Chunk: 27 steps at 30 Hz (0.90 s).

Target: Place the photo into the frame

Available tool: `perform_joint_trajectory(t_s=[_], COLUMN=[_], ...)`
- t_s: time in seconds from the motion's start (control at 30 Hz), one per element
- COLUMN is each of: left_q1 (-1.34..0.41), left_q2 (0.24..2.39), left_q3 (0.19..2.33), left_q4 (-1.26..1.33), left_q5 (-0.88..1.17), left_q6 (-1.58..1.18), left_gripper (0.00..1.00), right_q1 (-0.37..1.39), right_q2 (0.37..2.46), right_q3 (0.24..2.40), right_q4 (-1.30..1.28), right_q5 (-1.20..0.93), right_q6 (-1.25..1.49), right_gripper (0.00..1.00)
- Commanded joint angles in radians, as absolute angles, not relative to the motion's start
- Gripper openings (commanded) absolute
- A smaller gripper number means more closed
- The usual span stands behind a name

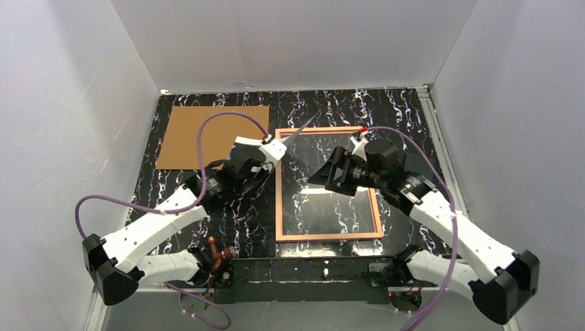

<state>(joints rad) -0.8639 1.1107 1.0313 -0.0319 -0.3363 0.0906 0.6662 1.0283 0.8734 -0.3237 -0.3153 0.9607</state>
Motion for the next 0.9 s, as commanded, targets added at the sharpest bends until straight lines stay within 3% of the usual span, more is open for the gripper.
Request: perform_joint_trajectory(t_s=[0.0, 0.2, 0.47, 0.73, 0.87], left_q1=[-0.865, -0.864, -0.864, -0.864, -0.864], left_q2=[1.071, 1.076, 1.03, 0.974, 0.893], left_q3=[1.192, 1.437, 1.602, 1.575, 1.413], left_q4=[-0.212, -0.315, -0.375, -0.404, -0.412], left_q5=[-0.292, -0.135, -0.002, 0.137, 0.048], left_q6=[0.01, -0.091, -0.199, -0.307, -0.346], left_gripper=[0.0, 0.0, 0.0, 0.0, 0.0], right_q1=[0.632, 0.54, 0.332, 0.22, 0.19], right_q2=[0.918, 0.834, 0.811, 0.893, 0.925], right_q3=[0.891, 0.873, 0.846, 0.846, 0.836], right_q4=[-0.416, -0.409, -0.295, -0.129, -0.137], right_q5=[-0.198, -0.271, -0.583, -0.857, -0.868], right_q6=[0.839, 0.726, 0.596, 0.542, 0.539], right_gripper=[0.91, 0.93, 0.93, 0.93, 0.93])
